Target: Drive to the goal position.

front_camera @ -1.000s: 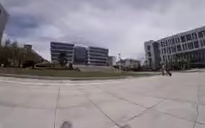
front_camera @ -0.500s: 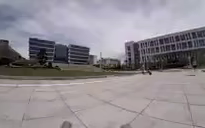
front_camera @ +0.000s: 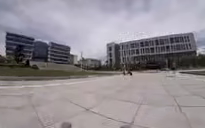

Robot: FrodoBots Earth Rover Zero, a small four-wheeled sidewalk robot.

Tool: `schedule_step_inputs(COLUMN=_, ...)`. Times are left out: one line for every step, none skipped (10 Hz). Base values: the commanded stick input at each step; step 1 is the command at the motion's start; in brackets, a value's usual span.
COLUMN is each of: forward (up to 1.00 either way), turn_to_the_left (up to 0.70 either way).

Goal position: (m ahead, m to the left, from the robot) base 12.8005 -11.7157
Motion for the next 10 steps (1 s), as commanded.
schedule_step_inputs(forward=0.70, turn_to_the_left=0.00)
schedule_step_inputs(forward=0.70, turn_to_the_left=0.00)
schedule_step_inputs(forward=0.70, turn_to_the_left=-0.08)
schedule_step_inputs(forward=0.70, turn_to_the_left=-0.18)
schedule_step_inputs(forward=0.70, turn_to_the_left=-0.35)
schedule_step_inputs(forward=0.70, turn_to_the_left=-0.35)
schedule_step_inputs(forward=0.70, turn_to_the_left=-0.35)
schedule_step_inputs(forward=0.70, turn_to_the_left=-0.35)
schedule_step_inputs(forward=0.70, turn_to_the_left=-0.35)
schedule_step_inputs(forward=0.70, turn_to_the_left=-0.34)
